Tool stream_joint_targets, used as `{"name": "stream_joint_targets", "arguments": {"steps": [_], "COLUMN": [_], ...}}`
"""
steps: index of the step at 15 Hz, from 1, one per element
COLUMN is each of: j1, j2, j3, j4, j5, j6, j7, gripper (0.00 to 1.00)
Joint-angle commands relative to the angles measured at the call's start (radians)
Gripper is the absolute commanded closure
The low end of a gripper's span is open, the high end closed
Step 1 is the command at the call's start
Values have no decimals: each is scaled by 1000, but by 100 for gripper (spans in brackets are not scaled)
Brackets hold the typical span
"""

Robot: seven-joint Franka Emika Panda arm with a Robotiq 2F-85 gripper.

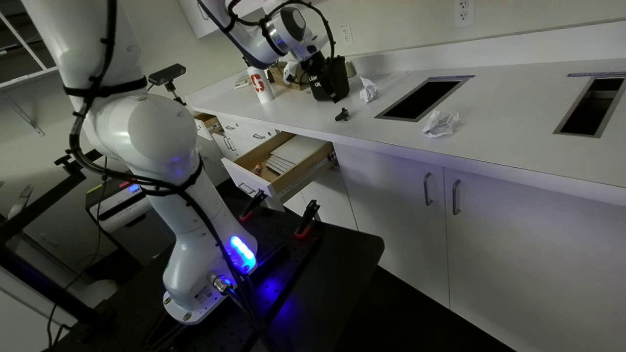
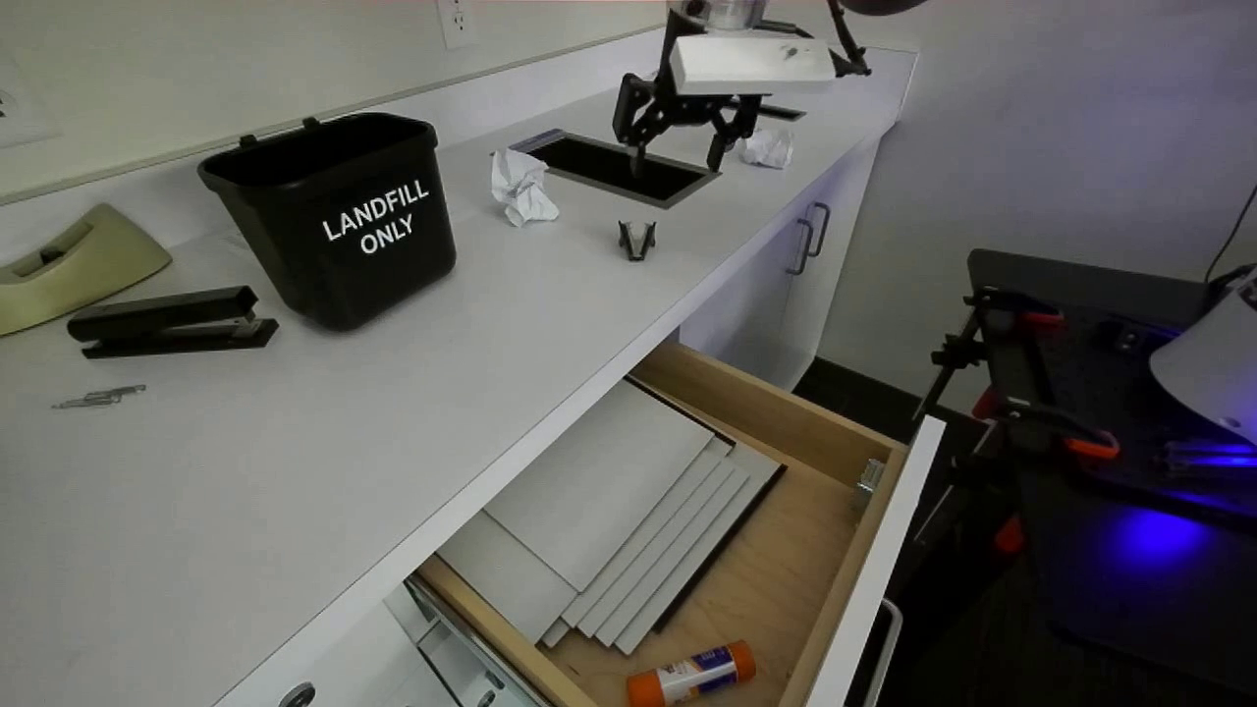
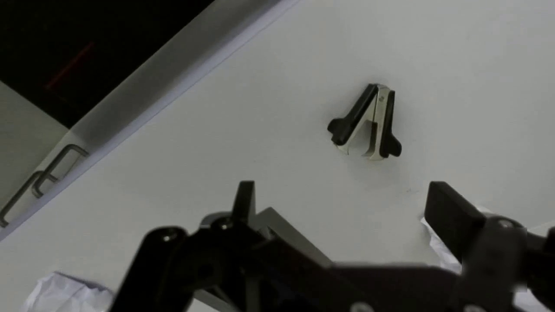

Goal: Move he staple remover to the left

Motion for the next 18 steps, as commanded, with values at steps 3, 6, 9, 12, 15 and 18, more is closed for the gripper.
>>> {"name": "stream_joint_targets", "arguments": {"steps": [3,6,9,12,15,18], "j1": [81,100,143,179,205,222], "j2": [62,74,110,153,198,237], "j3": [-78,-93,-117,-139,-161,-188], "j4": [51,78,115,150,178,195], "j5": [8,-19,-29,-24,-13,-11], "j6": [6,-15,-22,-14,-10,-2], "j7": [60,110,124,136,152,180], "gripper": [0,0,0,0,0,0]}}
